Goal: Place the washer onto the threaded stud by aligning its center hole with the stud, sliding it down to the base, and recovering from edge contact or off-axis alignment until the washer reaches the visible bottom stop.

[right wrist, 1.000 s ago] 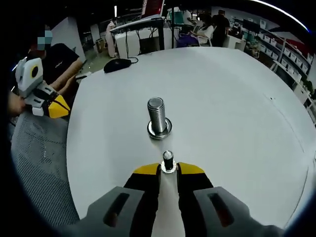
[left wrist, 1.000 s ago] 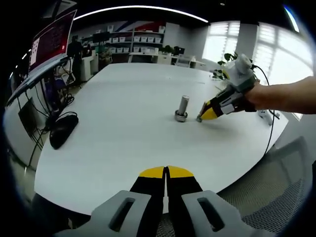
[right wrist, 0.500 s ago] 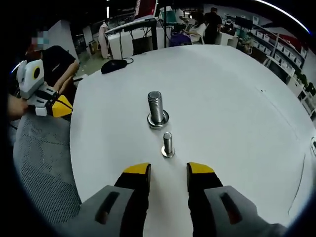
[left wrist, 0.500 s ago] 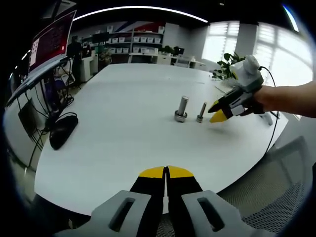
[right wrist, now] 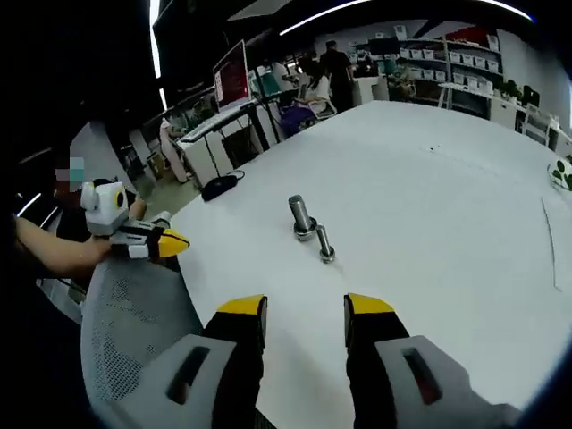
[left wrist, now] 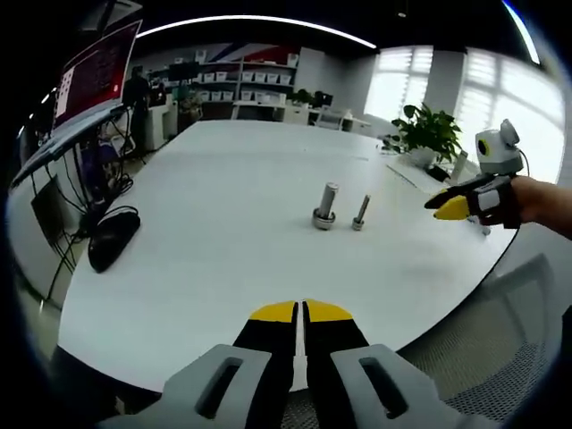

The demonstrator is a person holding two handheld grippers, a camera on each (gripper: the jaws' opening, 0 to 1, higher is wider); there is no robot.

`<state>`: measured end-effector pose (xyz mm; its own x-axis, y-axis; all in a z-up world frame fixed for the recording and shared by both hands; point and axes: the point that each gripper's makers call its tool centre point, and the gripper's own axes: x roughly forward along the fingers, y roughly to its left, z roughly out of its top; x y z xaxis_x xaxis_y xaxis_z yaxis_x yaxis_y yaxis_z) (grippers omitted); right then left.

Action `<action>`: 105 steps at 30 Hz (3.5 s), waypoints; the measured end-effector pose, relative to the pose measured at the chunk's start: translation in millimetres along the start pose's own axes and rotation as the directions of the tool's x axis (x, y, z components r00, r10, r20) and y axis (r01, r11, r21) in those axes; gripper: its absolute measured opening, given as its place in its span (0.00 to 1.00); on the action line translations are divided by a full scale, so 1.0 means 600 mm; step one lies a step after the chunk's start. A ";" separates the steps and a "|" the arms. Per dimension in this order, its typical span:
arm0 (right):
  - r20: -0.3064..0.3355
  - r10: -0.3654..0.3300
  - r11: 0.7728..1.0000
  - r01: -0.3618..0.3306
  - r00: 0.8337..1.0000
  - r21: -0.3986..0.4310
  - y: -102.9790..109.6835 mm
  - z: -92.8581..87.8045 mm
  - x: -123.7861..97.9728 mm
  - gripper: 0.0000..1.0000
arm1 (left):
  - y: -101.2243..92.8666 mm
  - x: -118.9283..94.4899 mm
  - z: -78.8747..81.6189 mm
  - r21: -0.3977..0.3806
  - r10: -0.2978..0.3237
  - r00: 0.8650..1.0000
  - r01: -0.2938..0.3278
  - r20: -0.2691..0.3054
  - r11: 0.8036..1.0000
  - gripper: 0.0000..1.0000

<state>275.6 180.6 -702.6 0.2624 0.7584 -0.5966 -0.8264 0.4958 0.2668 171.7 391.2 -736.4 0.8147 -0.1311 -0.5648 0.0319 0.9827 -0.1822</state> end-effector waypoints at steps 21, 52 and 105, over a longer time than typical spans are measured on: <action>0.088 -0.310 0.949 0.313 0.947 -0.025 -0.062 -0.094 -0.160 0.35 | -0.010 -0.003 -0.006 -0.029 -0.030 0.999 0.030 -0.017 0.999 0.04; -0.035 -0.289 0.946 0.291 0.957 0.141 -0.052 -0.196 -0.123 0.30 | -0.011 -0.003 -0.009 -0.041 -0.030 0.999 0.029 -0.025 0.999 0.05; -0.073 -0.280 0.939 0.289 0.957 0.188 -0.051 -0.210 -0.120 0.31 | -0.011 -0.004 -0.009 -0.047 -0.034 0.999 0.033 -0.019 0.998 0.06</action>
<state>219.3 57.6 -763.4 0.4459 0.5566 -0.7010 -0.6064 0.7639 0.2208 166.5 384.4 -738.4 0.8018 -0.1671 -0.5738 0.0314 0.9706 -0.2388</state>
